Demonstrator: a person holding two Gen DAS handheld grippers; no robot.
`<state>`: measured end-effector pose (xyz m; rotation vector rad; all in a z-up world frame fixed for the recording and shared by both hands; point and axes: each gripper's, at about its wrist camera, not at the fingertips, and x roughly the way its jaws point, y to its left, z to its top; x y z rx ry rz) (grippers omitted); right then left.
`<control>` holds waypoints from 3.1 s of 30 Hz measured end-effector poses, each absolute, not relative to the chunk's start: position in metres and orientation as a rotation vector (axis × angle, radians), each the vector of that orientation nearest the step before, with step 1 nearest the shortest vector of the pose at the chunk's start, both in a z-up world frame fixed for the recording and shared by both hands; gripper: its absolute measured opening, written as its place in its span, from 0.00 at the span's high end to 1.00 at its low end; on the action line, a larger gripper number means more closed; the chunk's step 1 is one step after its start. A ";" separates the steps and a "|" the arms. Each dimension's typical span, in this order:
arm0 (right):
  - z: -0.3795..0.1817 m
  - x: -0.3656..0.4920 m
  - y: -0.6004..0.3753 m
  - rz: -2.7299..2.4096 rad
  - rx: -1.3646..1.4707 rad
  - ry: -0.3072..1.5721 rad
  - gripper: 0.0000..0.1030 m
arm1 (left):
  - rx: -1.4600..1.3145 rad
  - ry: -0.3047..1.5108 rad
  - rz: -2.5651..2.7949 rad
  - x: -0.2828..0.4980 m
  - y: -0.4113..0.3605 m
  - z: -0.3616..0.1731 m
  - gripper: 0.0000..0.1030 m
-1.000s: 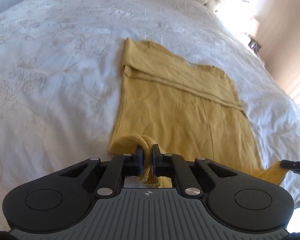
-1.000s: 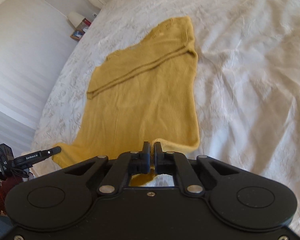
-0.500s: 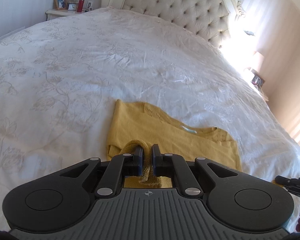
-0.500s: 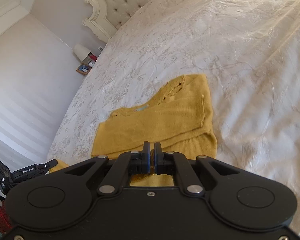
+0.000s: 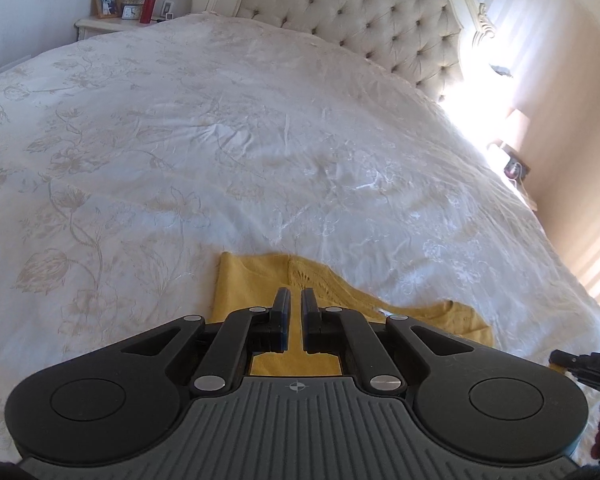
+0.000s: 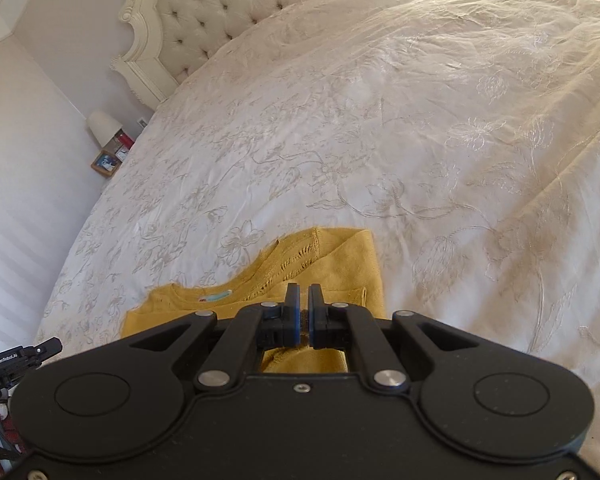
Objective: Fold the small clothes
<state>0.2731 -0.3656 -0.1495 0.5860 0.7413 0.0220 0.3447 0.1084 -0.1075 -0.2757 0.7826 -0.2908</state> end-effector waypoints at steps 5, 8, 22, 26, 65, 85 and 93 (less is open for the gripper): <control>-0.159 0.289 -0.364 0.009 0.592 0.765 0.95 | -0.178 0.823 -0.316 0.356 0.106 -0.117 0.94; -0.164 0.292 -0.363 -0.013 0.592 0.793 0.92 | -0.055 0.839 -0.351 0.348 0.103 -0.124 0.89; -0.197 0.236 -0.359 -0.084 0.541 0.969 0.55 | -0.090 1.027 -0.361 0.308 0.113 -0.172 0.48; -0.200 0.233 -0.363 -0.081 0.549 0.973 0.48 | -0.092 1.028 -0.362 0.314 0.111 -0.172 0.48; -0.167 0.305 -0.359 -0.035 0.615 0.797 0.90 | -0.359 0.895 -0.293 0.384 0.123 -0.141 0.95; -0.183 0.324 -0.356 -0.093 0.464 0.832 0.41 | -0.167 0.908 -0.196 0.416 0.100 -0.159 0.26; -0.192 0.306 -0.287 0.053 0.277 0.911 0.27 | 0.040 0.930 -0.387 0.352 0.044 -0.163 0.23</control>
